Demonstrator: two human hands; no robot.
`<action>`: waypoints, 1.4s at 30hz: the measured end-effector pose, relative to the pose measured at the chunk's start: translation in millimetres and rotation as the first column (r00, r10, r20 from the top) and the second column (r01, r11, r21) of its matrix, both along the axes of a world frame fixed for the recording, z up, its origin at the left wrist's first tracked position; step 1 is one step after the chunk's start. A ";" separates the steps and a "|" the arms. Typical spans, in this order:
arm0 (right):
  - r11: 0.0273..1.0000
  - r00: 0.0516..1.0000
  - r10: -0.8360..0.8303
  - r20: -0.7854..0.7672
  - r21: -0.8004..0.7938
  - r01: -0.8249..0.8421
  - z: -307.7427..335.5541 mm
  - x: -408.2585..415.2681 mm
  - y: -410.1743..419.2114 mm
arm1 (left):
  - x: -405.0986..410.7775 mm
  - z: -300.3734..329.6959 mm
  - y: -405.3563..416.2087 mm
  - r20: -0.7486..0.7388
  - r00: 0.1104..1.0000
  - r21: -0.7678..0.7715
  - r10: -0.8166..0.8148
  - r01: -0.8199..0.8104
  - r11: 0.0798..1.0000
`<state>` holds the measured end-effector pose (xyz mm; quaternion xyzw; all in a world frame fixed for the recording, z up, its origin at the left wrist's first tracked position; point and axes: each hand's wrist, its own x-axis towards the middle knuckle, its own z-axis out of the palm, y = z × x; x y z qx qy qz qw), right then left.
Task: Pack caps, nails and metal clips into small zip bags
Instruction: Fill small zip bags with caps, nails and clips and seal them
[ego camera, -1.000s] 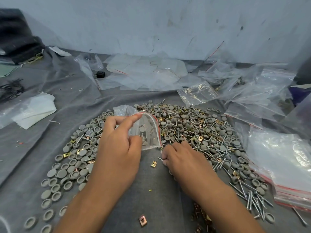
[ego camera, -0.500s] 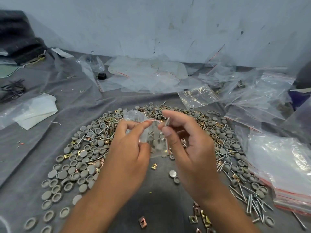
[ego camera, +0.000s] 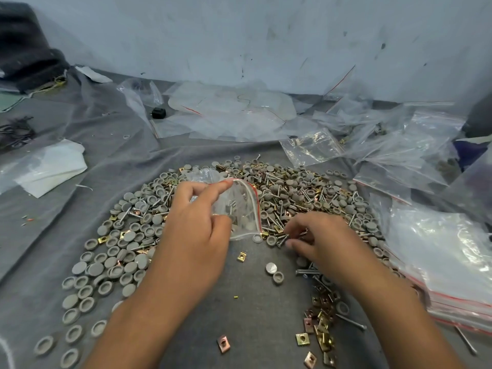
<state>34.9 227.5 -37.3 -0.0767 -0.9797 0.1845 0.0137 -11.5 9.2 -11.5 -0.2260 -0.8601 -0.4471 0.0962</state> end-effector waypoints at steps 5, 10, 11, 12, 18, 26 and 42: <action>0.982 0.997 0.077 -0.002 0.174 -0.075 -11.8 -6.4 -2.9 | 0.5 -0.9 0.2 -0.009 1.000 -0.009 0.003 -0.003 1.000; 0.977 0.988 0.135 0.072 0.155 -0.145 -15.4 -9.2 0.4 | 1.3 -1.0 -0.4 0.003 1.000 -0.006 -0.003 0.003 1.000; 0.980 0.988 0.143 0.064 0.129 -0.151 -16.2 -8.2 2.0 | 1.1 -1.1 -0.3 0.004 1.000 -0.004 -0.003 0.003 1.000; 0.982 0.988 0.148 0.052 0.107 -0.153 -16.9 -7.4 3.0 | 0.9 -1.0 -0.3 0.006 1.000 -0.003 -0.004 0.004 1.000; 0.969 0.995 0.048 -0.092 -0.236 -0.069 -7.7 -7.0 3.2 | 0.3 -2.7 0.5 0.000 1.000 -0.013 -0.005 0.005 1.000; 0.898 0.742 0.100 -0.663 -0.262 -0.354 24.9 1.6 -43.8 | 1.2 -5.1 4.5 0.020 1.000 -0.020 -0.023 0.024 1.000; 0.986 0.998 0.039 -0.045 0.161 -0.031 -14.8 -7.3 1.1 | -0.2 -4.1 2.8 0.025 1.000 -0.017 -0.004 0.004 1.000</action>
